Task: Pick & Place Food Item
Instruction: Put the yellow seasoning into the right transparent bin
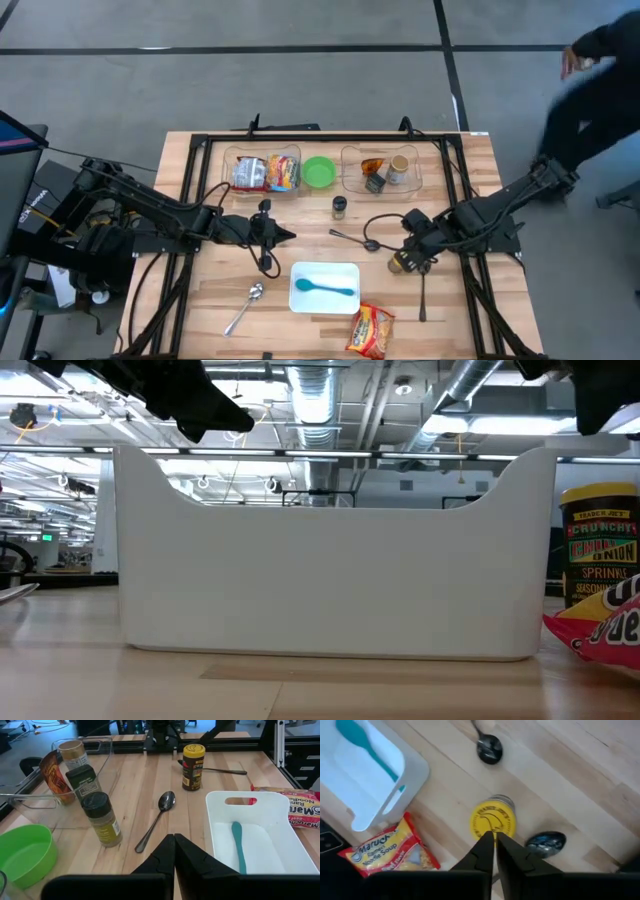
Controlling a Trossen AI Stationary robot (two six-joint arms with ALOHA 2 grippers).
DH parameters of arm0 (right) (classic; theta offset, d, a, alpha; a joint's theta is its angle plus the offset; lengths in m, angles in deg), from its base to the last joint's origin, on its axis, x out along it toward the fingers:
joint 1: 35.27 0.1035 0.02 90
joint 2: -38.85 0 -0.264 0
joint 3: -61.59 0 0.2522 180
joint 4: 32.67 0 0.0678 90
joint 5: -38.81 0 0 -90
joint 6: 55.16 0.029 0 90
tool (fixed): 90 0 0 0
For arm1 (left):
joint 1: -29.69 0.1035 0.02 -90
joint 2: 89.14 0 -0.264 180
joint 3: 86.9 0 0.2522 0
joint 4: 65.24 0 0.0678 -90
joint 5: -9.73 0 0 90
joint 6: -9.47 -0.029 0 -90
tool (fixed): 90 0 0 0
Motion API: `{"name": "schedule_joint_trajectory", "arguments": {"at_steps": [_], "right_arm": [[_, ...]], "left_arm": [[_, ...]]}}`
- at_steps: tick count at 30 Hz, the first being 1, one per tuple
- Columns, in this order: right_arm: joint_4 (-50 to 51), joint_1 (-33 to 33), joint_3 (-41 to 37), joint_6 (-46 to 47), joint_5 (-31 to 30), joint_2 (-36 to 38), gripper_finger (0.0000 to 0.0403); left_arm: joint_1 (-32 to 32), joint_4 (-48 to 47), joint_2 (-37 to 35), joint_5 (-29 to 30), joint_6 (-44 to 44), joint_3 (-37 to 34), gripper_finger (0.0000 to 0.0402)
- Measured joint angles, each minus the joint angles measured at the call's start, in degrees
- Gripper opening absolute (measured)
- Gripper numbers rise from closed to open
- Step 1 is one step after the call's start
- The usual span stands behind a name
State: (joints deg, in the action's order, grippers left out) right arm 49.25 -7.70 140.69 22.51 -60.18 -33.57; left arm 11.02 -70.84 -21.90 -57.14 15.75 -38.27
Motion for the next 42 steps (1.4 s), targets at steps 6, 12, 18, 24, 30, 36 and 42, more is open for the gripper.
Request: {"name": "schedule_joint_trajectory", "arguments": {"at_steps": [6,12,18,24,30,36,42], "right_arm": [[-1.05,0.07,0.04,-1.21,-0.08,-2.15,0.0081],[-1.33,0.00,0.04,-1.42,-0.04,-7.38,0.0172],[-1.17,-1.40,0.02,-8.44,7.05,-11.16,0.0257],[-1.33,-3.49,0.02,-8.70,7.28,-11.41,0.0275],[-1.33,-3.74,0.03,-8.70,4.68,-11.28,0.0276],[-1.37,-3.54,0.02,-8.70,4.46,-11.28,0.0276],[-1.54,-3.56,0.07,-8.29,4.02,-12.25,0.0276]], "left_arm": [[0.01,-0.02,0.00,0.00,0.00,0.00,0.0004],[0.02,-0.04,0.00,0.00,-0.01,0.00,0.0004],[0.02,-0.04,0.00,-0.01,-0.01,0.00,0.0004],[0.02,-0.04,0.00,0.00,-0.01,0.00,0.0004],[0.02,-0.04,0.00,0.00,-0.01,0.00,0.0004],[0.02,-0.04,0.00,-0.01,-0.01,0.00,0.0004],[0.02,-0.04,0.00,-0.01,-0.01,0.00,0.0004]]}}
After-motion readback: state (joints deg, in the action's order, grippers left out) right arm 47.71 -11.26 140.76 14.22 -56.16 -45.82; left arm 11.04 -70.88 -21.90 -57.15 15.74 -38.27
